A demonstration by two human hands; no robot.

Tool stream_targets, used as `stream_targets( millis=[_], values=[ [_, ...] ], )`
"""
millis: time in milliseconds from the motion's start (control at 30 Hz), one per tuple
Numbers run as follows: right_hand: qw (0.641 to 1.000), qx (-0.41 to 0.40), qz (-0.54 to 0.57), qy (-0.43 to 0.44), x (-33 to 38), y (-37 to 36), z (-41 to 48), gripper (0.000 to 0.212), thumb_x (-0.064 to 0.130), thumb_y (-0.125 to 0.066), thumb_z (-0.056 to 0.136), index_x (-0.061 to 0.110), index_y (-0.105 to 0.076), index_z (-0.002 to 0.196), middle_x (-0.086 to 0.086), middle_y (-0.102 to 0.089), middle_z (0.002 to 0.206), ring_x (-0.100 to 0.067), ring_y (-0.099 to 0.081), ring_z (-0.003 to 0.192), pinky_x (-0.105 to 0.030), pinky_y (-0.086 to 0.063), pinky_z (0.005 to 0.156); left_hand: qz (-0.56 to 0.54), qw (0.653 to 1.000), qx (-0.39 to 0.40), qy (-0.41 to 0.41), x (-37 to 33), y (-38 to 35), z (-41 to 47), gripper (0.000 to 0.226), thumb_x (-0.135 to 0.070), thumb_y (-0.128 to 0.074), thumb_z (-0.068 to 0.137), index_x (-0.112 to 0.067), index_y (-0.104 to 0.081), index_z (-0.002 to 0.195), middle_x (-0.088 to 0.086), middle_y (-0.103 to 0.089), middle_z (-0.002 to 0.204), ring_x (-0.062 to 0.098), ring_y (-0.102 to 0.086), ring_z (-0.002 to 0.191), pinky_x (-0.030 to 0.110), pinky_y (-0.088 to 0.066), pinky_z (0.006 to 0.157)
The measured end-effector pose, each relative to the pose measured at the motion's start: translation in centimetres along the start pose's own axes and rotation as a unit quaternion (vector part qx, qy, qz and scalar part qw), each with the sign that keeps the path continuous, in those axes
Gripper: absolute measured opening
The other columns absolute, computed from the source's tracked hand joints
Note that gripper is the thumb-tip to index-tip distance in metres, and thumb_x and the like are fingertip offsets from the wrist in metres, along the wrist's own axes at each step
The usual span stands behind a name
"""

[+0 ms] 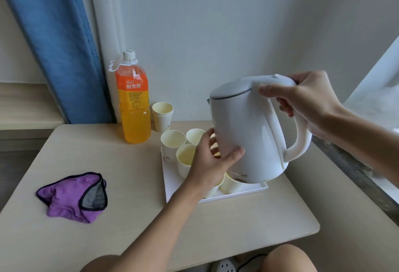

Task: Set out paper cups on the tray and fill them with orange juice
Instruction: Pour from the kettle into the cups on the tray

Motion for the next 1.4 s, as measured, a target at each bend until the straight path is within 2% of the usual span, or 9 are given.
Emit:
stream_targets(
  millis=[233,400,567,700,800,933,1167,1333,1400],
  values=[
    [0.996,0.069,-0.051,-0.002,0.8,-3.1,2.8,0.048,0.025,-0.084,0.071,-0.012,-0.053,0.068,-0.009,-0.045,0.052,-0.017,-0.037,0.049,-0.029,-0.031,0.05,-0.014,0.999,-0.038,-0.017,0.9,0.8,0.5,0.059,-0.022,-0.083,0.085,-0.017,-0.051,0.134,0.0,-0.069,0.128,0.011,-0.07,0.111,0.024,-0.057,0.086],
    [0.995,0.089,-0.052,-0.014,0.8,-4.6,4.0,0.05,0.025,-0.084,0.071,-0.017,-0.058,0.079,-0.009,-0.045,0.054,-0.018,-0.037,0.048,-0.027,-0.031,0.049,-0.02,0.998,-0.051,-0.021,0.8,1.8,1.0,0.06,-0.031,-0.085,0.077,-0.021,-0.055,0.129,-0.003,-0.071,0.124,0.012,-0.07,0.11,0.027,-0.058,0.088],
    [0.991,0.109,-0.069,-0.019,0.9,-6.3,4.8,0.051,0.026,-0.084,0.071,-0.016,-0.058,0.079,-0.007,-0.045,0.053,-0.017,-0.036,0.046,-0.026,-0.03,0.048,-0.031,0.998,-0.057,-0.008,1.1,2.4,1.2,0.064,-0.025,-0.089,0.075,-0.025,-0.053,0.128,-0.006,-0.07,0.126,0.012,-0.068,0.115,0.031,-0.056,0.097],
    [0.987,0.125,-0.095,-0.026,1.3,-7.3,5.4,0.047,0.025,-0.083,0.072,-0.015,-0.058,0.076,-0.009,-0.045,0.056,-0.017,-0.035,0.046,-0.025,-0.029,0.048,-0.043,0.997,-0.059,0.004,1.2,2.6,1.3,0.058,-0.015,-0.086,0.083,-0.02,-0.052,0.13,-0.004,-0.069,0.127,0.009,-0.068,0.114,0.022,-0.055,0.092],
    [0.983,0.134,-0.119,-0.026,1.6,-7.9,5.8,0.032,0.024,-0.083,0.072,-0.001,-0.063,0.073,-0.009,-0.045,0.056,-0.017,-0.036,0.045,-0.025,-0.029,0.047,-0.043,0.997,-0.061,0.014,1.3,2.5,1.3,0.057,-0.015,-0.084,0.084,-0.017,-0.051,0.131,-0.002,-0.069,0.128,0.008,-0.068,0.113,0.019,-0.055,0.089],
    [0.981,0.137,-0.138,-0.023,1.8,-8.4,6.2,0.029,0.023,-0.084,0.071,0.003,-0.061,0.072,-0.009,-0.045,0.056,-0.016,-0.036,0.044,-0.025,-0.029,0.045,-0.038,0.997,-0.064,0.021,1.4,2.5,1.4,0.057,-0.017,-0.084,0.085,-0.016,-0.051,0.132,-0.002,-0.069,0.127,0.006,-0.069,0.111,0.014,-0.054,0.084],
    [0.976,0.15,-0.159,-0.013,1.9,-8.5,6.5,0.033,0.027,-0.083,0.07,0.005,-0.058,0.068,-0.01,-0.046,0.057,-0.019,-0.038,0.049,-0.028,-0.03,0.046,-0.048,0.997,-0.061,0.025,2.0,2.5,1.8,0.057,-0.019,-0.085,0.084,-0.015,-0.053,0.131,-0.001,-0.071,0.127,0.008,-0.069,0.113,0.02,-0.054,0.089],
    [0.973,0.15,-0.177,-0.01,1.8,-8.8,6.8,0.035,0.031,-0.083,0.069,0.007,-0.059,0.066,-0.008,-0.047,0.055,-0.019,-0.041,0.049,-0.028,-0.033,0.046,-0.058,0.996,-0.063,0.028,2.2,2.6,2.0,0.069,-0.034,-0.086,0.071,-0.015,-0.054,0.129,0.0,-0.072,0.125,0.011,-0.07,0.113,0.03,-0.056,0.096],
    [0.971,0.153,-0.182,-0.009,1.8,-8.9,6.9,0.035,0.032,-0.084,0.069,0.006,-0.059,0.066,-0.009,-0.048,0.054,-0.019,-0.04,0.047,-0.026,-0.033,0.045,-0.054,0.996,-0.06,0.035,2.2,2.5,1.9,0.066,-0.032,-0.086,0.074,-0.015,-0.055,0.129,-0.001,-0.072,0.125,0.01,-0.07,0.111,0.027,-0.055,0.092]
  ],
)
Point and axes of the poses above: each hand's wrist, its own z-axis towards the middle knuckle, its own y-axis out of the back of the hand, x = y × z, the point moved 2 cm from there along z, towards the middle knuckle
